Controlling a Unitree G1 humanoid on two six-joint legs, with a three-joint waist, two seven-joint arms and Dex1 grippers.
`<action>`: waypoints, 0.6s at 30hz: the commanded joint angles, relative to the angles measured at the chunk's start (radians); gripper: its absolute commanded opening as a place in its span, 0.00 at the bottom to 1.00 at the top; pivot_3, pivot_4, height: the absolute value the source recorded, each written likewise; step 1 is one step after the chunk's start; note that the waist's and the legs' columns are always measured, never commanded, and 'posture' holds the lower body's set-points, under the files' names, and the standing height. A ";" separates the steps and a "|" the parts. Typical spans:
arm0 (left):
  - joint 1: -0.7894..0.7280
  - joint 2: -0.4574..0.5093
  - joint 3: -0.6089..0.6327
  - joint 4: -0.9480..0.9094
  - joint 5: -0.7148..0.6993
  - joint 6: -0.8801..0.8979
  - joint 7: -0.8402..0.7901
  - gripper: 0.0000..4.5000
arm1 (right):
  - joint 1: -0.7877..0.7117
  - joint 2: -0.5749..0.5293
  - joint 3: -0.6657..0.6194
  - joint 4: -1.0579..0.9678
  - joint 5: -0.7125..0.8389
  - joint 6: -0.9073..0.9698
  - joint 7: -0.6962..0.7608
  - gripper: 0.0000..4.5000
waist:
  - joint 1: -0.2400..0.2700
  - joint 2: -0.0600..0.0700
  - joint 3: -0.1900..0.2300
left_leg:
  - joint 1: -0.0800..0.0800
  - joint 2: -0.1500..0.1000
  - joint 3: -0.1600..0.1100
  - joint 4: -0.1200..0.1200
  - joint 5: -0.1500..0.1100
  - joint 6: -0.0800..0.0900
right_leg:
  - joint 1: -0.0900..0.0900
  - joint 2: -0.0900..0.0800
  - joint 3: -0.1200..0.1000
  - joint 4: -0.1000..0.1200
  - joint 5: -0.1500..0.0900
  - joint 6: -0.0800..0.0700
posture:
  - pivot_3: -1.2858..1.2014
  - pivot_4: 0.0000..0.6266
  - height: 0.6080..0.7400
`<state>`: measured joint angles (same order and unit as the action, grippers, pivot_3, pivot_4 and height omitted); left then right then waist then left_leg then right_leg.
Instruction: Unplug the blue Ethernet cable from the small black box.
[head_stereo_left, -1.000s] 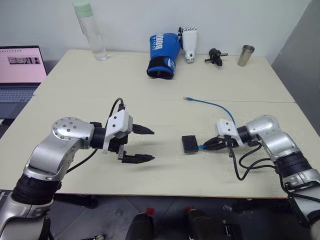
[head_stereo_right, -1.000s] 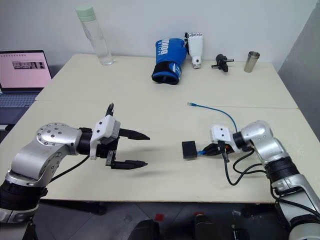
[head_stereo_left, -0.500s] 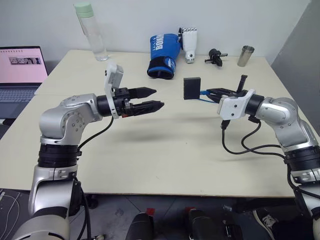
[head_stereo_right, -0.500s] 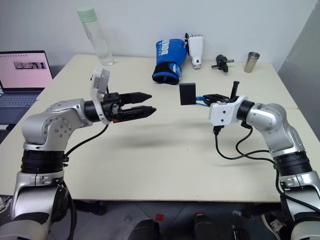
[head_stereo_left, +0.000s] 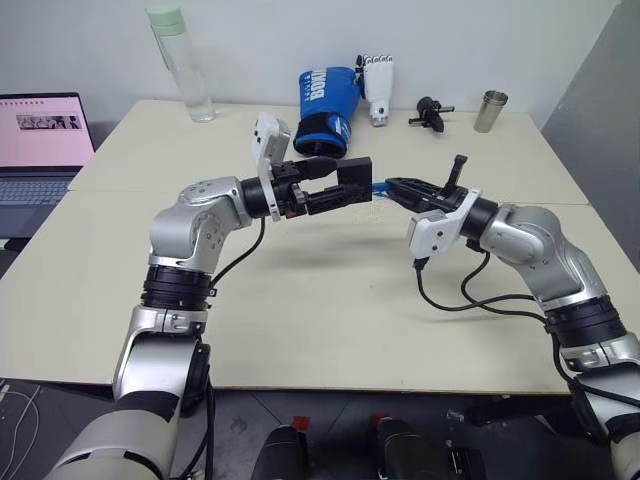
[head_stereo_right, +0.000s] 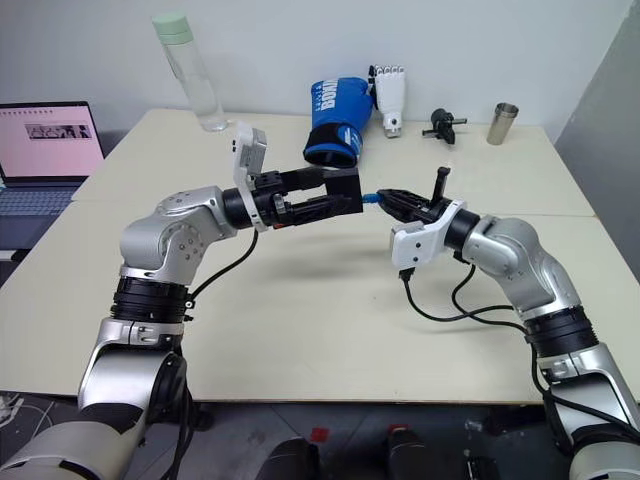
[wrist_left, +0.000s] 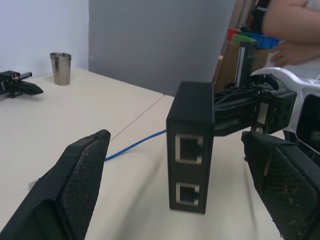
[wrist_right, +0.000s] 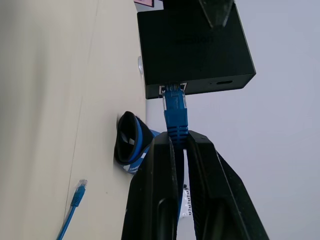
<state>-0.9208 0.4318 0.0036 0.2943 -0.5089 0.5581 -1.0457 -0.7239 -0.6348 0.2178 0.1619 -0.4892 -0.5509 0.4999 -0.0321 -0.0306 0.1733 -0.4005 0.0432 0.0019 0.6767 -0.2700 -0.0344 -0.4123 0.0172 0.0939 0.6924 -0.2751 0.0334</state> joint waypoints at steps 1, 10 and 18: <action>-0.030 -0.007 0.003 0.005 -0.002 -0.015 -0.026 0.86 | -0.030 0.009 -0.013 -0.034 0.010 0.011 -0.017 0.01 | 0.000 0.000 0.000 | 0.000 0.000 0.000 0.000 0.000 0.000 | 0.000 0.000 0.000 0.000 0.000 0.000 | 0.52 0.24 1.00; -0.040 0.008 0.008 0.007 -0.001 0.007 -0.061 0.41 | -0.051 0.023 -0.015 -0.009 0.007 0.023 -0.032 0.01 | 0.000 0.000 0.000 | 0.000 0.000 0.000 0.000 -0.001 0.001 | 0.000 0.000 0.000 0.000 0.000 0.000 | 0.52 0.24 1.00; -0.040 -0.007 0.011 0.015 0.001 -0.002 -0.055 0.18 | -0.050 0.034 0.001 -0.011 0.007 0.029 -0.028 0.01 | 0.000 0.000 0.000 | 0.000 0.000 0.000 0.000 -0.001 0.002 | 0.000 0.000 0.000 0.000 0.000 0.000 | 0.52 0.24 1.00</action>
<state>-0.9369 0.4306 0.0055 0.3242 -0.5054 0.5662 -1.1018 -0.7546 -0.6085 0.2202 0.1806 -0.4897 -0.5215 0.4802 -0.0325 -0.0305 0.1733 -0.4004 0.0433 0.0016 0.6767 -0.2713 -0.0322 -0.4123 0.0172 0.0937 0.6925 -0.2751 0.0334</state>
